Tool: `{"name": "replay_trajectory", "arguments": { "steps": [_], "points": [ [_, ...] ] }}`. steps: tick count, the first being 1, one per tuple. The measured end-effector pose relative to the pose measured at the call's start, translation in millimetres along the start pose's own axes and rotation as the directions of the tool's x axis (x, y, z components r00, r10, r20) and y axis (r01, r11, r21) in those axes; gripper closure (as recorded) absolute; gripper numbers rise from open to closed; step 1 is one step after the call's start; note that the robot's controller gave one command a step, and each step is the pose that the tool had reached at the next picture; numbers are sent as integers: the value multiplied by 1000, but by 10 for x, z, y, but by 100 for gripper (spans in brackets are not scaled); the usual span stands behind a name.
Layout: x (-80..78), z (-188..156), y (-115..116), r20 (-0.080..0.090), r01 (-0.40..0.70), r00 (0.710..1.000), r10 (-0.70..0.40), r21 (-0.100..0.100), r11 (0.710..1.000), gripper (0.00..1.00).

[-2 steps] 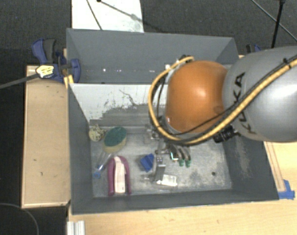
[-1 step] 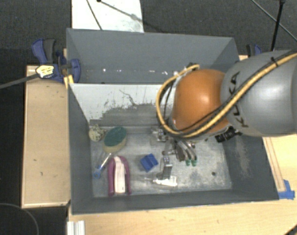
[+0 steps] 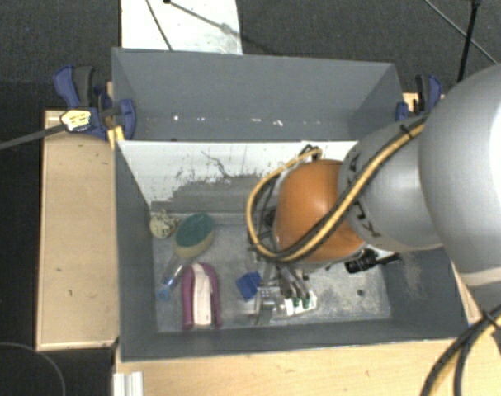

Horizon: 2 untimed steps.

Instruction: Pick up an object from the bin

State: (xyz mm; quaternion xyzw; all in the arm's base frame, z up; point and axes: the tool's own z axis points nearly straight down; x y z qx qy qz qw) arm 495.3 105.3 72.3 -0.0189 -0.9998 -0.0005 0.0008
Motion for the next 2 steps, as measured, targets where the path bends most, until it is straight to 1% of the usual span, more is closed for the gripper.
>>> {"name": "replay_trajectory", "arguments": {
  "steps": [1,2],
  "points": [
    [-13,-32,0,4,-5,1000,5,-1,1000,100],
    [-540,-1477,24,15,130,991,-130,0,992,100]
  ]
}}
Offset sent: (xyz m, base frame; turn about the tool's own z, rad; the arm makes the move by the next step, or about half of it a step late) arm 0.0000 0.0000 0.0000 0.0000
